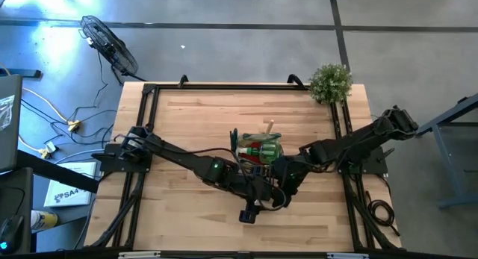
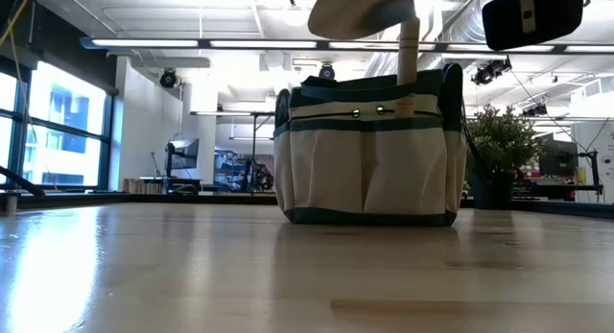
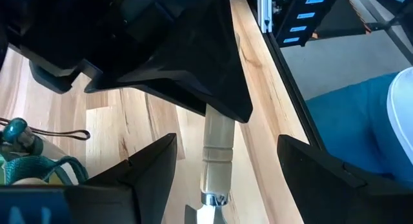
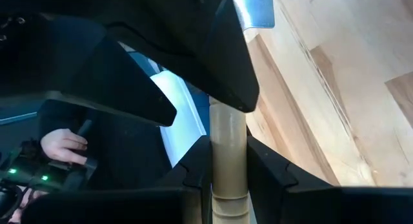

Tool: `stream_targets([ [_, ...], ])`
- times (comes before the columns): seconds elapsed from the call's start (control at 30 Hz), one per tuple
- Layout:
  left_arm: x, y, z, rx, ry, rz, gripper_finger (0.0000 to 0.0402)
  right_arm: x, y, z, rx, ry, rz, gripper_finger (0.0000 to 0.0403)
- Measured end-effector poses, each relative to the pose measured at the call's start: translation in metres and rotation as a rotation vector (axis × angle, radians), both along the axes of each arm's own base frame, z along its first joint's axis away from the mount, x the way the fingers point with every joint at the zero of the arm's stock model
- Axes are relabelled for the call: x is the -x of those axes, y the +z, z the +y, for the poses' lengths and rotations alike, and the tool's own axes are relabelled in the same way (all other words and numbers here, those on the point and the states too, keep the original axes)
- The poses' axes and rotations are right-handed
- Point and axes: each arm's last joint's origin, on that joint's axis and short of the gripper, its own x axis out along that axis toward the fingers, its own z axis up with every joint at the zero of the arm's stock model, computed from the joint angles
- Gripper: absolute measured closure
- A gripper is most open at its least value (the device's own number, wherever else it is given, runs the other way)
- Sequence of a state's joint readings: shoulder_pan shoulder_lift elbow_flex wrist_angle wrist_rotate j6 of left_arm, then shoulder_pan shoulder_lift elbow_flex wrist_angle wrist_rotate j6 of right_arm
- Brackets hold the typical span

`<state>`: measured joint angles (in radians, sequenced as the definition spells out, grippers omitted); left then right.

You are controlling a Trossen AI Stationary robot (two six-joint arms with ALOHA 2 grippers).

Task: Pick & Place Garden tools in Gardening bag
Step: Put the brown trowel into the gardening bag

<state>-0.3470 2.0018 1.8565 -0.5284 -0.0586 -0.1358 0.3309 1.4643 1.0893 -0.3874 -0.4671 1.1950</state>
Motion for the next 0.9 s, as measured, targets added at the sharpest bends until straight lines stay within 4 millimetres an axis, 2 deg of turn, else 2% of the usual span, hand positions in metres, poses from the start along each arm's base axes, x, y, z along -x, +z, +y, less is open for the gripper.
stream_targets([
  [0.43,-0.008,-0.014,0.003,0.068,-0.048,0.062,0.0142,0.001,-0.001,0.0,0.019,0.014,-0.007,0.0344],
  [0.9,-0.009,-0.015,0.004,0.052,-0.051,0.053,0.0142,-0.001,0.0,0.0,0.075,0.038,-0.079,0.0344],
])
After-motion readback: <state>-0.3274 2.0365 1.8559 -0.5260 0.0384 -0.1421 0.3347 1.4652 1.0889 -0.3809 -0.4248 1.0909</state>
